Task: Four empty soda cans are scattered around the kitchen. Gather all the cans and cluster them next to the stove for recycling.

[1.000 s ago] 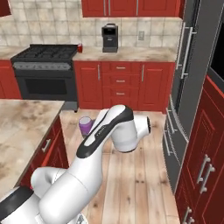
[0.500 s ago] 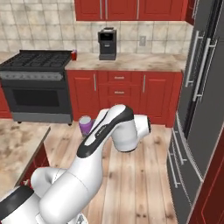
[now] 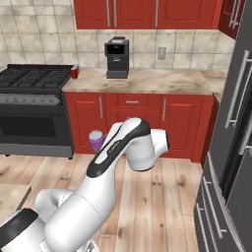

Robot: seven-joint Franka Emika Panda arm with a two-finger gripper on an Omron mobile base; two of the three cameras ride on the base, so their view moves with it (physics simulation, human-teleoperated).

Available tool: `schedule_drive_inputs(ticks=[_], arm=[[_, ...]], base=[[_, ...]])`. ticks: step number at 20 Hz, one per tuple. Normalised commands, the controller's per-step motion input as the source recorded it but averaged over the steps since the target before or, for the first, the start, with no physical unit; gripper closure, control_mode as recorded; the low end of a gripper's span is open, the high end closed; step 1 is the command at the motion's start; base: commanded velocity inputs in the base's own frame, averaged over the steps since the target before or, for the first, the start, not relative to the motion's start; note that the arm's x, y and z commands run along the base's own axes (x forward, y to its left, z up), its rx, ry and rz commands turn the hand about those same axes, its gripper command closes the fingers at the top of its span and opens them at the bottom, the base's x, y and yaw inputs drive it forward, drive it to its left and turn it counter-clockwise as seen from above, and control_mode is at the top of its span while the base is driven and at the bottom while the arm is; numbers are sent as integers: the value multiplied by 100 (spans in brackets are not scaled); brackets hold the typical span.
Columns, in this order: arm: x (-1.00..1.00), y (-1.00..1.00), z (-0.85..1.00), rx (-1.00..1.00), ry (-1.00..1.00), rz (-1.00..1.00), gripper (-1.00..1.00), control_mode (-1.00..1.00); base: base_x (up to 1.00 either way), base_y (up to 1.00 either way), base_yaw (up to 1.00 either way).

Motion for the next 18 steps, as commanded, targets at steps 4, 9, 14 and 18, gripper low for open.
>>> schedule_drive_inputs(ticks=[4,9,14,18], arm=[[0,0,0,0,0,0,100,100],[0,0,0,0,0,0,100,100],[0,0,0,0,0,0,100,100],[0,0,0,0,0,0,100,100]], base=[[96,17,0],[93,18,0],[87,18,0],[78,19,0]])
